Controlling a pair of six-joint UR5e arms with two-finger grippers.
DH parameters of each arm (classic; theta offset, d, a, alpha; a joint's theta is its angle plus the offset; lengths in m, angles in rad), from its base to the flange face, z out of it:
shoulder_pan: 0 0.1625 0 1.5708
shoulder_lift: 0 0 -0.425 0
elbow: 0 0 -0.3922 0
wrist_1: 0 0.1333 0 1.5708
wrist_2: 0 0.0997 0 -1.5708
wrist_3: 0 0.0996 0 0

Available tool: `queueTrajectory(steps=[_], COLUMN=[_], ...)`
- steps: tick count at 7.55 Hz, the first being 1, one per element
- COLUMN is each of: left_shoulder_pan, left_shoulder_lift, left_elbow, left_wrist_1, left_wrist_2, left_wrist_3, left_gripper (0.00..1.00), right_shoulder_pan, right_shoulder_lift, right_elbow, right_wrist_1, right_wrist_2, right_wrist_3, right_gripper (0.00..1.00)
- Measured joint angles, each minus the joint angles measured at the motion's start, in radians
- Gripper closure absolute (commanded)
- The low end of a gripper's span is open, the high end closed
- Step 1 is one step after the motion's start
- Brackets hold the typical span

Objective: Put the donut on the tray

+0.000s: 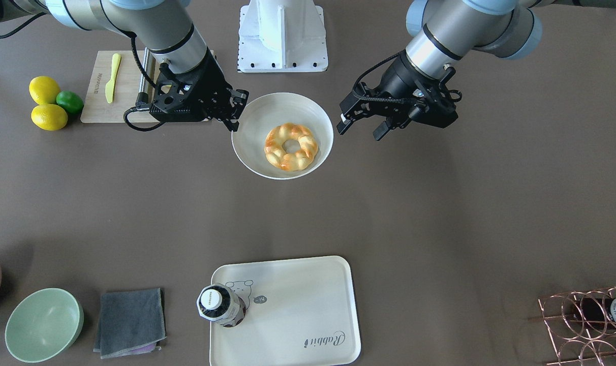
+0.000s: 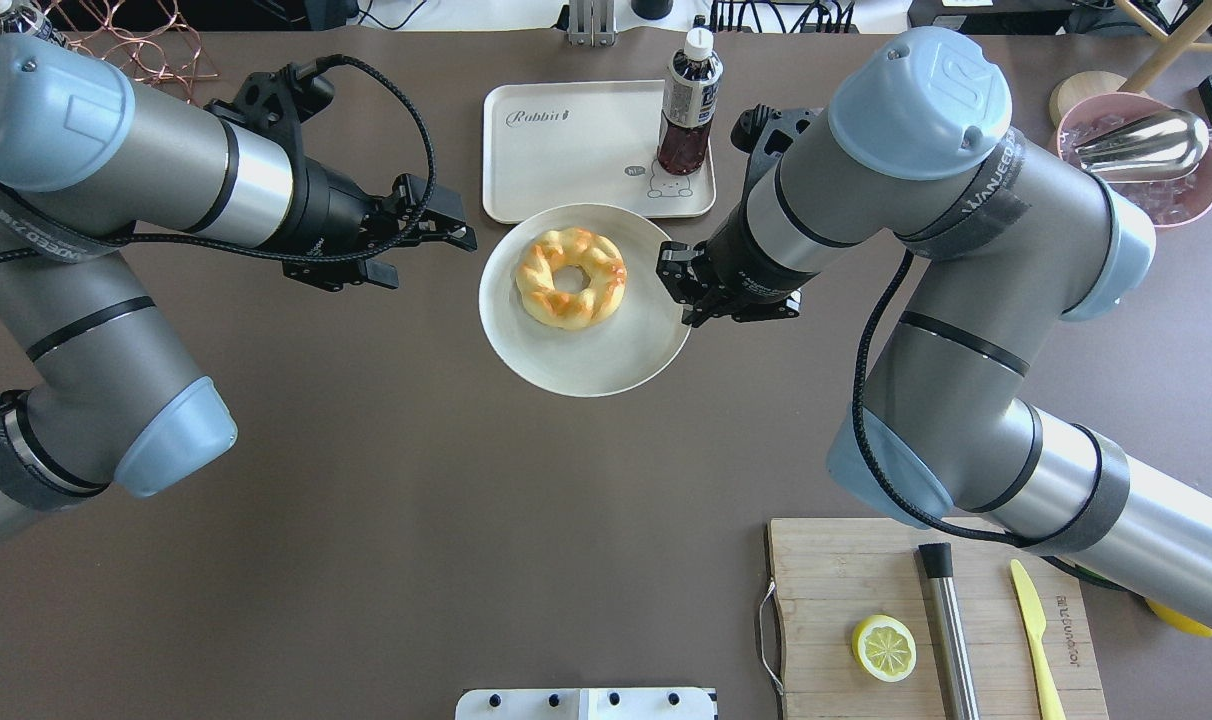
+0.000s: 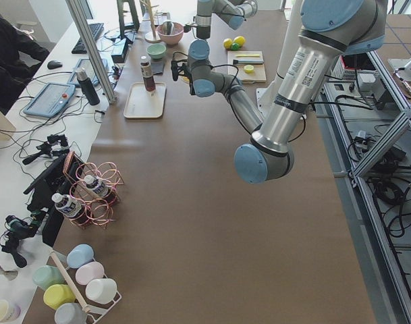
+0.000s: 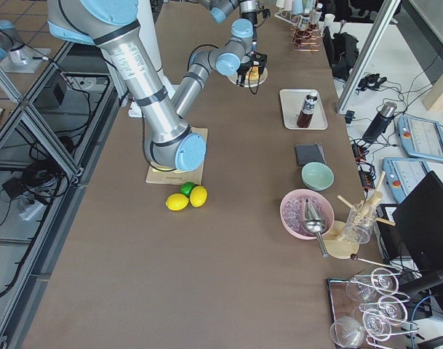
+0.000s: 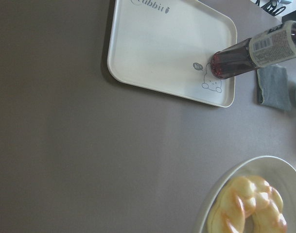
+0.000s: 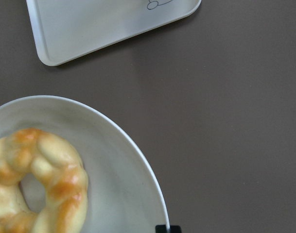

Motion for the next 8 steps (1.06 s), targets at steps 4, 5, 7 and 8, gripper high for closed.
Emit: queueTrajectory(steps=[4, 5, 7, 8], left_shoulder_pan=[0.036, 0.041, 0.05, 0.056], left_shoulder_lift=[-0.018, -0.018, -0.016, -0.015], left_elbow=[-0.028, -0.028, -0.028, -0.027], left_wrist_1=[0.039, 0.04, 0.04, 0.039], left_wrist_2=[0.012, 0.013, 0.014, 0.016], left_wrist_3=[-0.014, -0.013, -0.013, -0.013], left_gripper=[0.31, 0.34, 0.34, 0.39], right_shoulder_pan=[-0.012, -0.011, -0.005, 0.0], right_shoulder_lift=[0.019, 0.023, 0.026, 0.026], right_elbow=[0.006, 0.007, 0.009, 0.009], right_wrist_1=[-0.015, -0.018, -0.02, -0.02], right_wrist_2=[-0.007, -0.006, 0.0, 0.003], right_wrist_3=[0.001, 0.001, 0.0, -0.002], right_gripper=[1.0, 1.0, 1.0, 1.0])
